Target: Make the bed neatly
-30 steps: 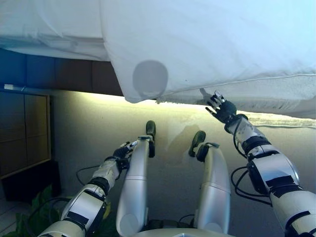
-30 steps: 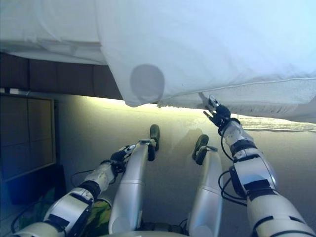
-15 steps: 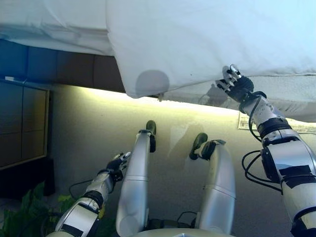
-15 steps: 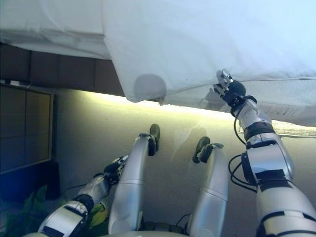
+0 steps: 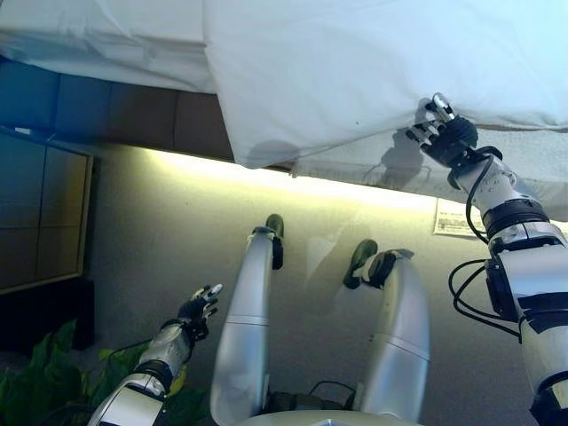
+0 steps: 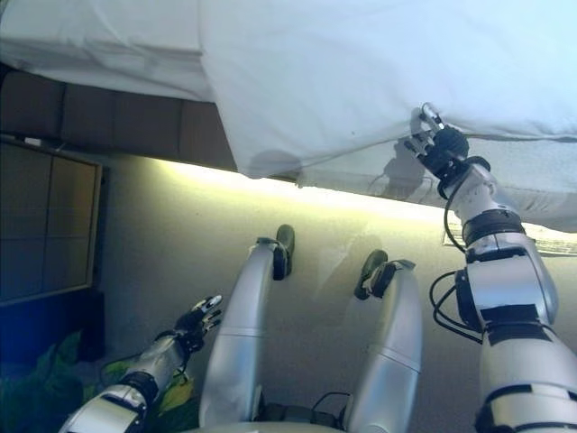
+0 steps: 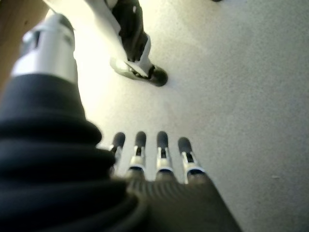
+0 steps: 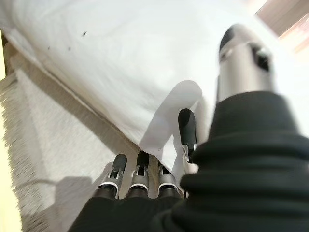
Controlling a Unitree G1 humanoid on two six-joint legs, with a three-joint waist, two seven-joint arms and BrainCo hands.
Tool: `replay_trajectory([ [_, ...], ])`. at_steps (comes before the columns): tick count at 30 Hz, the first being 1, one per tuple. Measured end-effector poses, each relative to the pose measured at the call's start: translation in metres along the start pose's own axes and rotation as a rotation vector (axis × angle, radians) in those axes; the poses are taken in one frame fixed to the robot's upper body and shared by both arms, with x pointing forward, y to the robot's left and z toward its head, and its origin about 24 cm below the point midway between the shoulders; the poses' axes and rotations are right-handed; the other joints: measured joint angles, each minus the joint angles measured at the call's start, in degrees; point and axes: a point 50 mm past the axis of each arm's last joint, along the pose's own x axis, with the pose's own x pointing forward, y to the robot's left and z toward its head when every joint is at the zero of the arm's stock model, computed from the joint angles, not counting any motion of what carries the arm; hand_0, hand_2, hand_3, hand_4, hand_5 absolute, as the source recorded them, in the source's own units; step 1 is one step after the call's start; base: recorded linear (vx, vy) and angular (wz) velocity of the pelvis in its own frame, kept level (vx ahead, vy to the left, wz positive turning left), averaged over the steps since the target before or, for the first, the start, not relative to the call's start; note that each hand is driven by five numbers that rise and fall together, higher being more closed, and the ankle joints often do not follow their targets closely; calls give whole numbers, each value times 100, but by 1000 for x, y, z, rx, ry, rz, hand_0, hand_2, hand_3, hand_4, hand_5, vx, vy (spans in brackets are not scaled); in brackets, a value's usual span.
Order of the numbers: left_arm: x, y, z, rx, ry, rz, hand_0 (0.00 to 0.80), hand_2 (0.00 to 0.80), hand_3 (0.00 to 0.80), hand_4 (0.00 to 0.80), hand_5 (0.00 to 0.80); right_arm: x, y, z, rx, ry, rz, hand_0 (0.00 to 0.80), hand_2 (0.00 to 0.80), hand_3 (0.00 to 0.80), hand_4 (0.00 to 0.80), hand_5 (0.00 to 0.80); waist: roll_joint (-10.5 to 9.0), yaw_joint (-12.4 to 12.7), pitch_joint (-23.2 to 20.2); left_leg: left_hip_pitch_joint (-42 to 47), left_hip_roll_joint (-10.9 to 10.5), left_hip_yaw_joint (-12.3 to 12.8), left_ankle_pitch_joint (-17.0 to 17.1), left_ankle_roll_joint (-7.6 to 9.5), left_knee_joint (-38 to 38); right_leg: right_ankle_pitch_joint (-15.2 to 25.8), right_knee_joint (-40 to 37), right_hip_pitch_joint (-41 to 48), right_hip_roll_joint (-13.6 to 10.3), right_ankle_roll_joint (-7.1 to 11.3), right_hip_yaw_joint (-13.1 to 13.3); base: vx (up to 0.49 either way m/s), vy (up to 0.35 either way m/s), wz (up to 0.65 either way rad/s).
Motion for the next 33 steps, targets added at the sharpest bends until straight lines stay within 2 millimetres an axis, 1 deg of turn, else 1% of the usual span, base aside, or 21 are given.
replay_trajectory([
  [6,-6,7,-14,-11,28,7,0,0,0,0,0,-1,2,3,-3,-16,46,800,800,800,800,800,0,-20,1,521,63,21,-32,31,-75,-5,-109,548,11,9,-37,73,6,-1],
  [9,-9,11,-21,4,44,17,0,0,0,0,0,-2,-1,1,3,-12,45,800,800,800,800,800,0,-19,1,807,87,25,-32,31,-220,-4,-264,856,34,10,-86,99,-5,3],
  [14,-16,20,-33,17,76,47,0,0,0,0,0,-3,-2,2,25,-26,48,800,800,800,800,800,-4,-4,-1,1182,110,28,-32,31,-375,-3,-452,1266,46,14,-148,102,-2,1],
  [19,-23,28,-47,15,113,64,0,0,0,0,0,-7,-15,-10,32,4,16,800,800,800,800,800,-17,42,-8,1571,115,29,-32,31,-536,-3,-683,1709,54,37,-211,53,4,1],
  [20,-23,29,-47,16,113,65,0,0,0,0,0,-7,-15,-11,32,5,15,800,800,800,800,800,-22,45,-11,1598,115,32,-32,31,-577,-3,-730,1733,59,37,-215,0,0,0],
  [23,-23,29,-46,29,98,58,0,0,0,0,0,-8,-18,-19,41,24,9,800,800,800,800,800,-78,50,-41,1862,116,128,-32,31,-1021,21,-1175,1961,73,78,-250,26,-1,-5],
  [25,-22,26,-40,36,67,39,0,0,0,0,0,-10,-20,-24,41,34,14,800,800,800,800,800,-95,55,-67,2149,114,191,-32,31,-1415,75,-1598,2252,85,169,-310,32,20,-4],
  [27,-20,22,-32,39,28,15,0,0,0,0,0,-10,-20,-34,73,46,21,800,800,800,800,800,-150,81,-213,2338,113,234,-34,27,-1760,126,-1971,2454,104,254,-383,32,22,-5],
  [29,-14,15,-5,48,-64,-25,0,0,0,0,0,-10,-19,-44,98,58,28,800,800,800,800,800,-245,106,-296,2546,113,320,-37,15,-2009,131,-2214,2637,120,254,-368,30,9,4],
  [30,-13,13,3,51,-93,-38,0,0,0,0,0,-11,-19,-48,100,65,31,800,800,800,800,800,-271,107,-329,2570,87,334,-52,3,-1931,137,-2281,2687,95,249,-367,21,-3,5],
  [31,-11,6,15,46,-142,-62,0,0,0,0,0,-11,-18,-53,103,74,38,800,800,800,800,800,-283,139,-386,2615,70,278,-187,72,-1312,147,-2265,2737,52,255,-363,26,-21,-17],
  [32,-11,1,22,28,-173,-72,0,0,0,0,0,-10,-15,-57,103,81,52,800,800,800,800,800,-188,171,-451,2943,133,146,-367,106,-1340,196,-2220,2808,99,337,-388,37,-43,-14],
  [33,-9,-5,42,27,-235,-86,0,0,0,0,0,-11,-13,-60,104,83,63,800,800,800,800,800,-240,161,-484,2914,145,199,-324,154,-1327,194,-1888,2763,74,387,-273,44,-63,14],
])
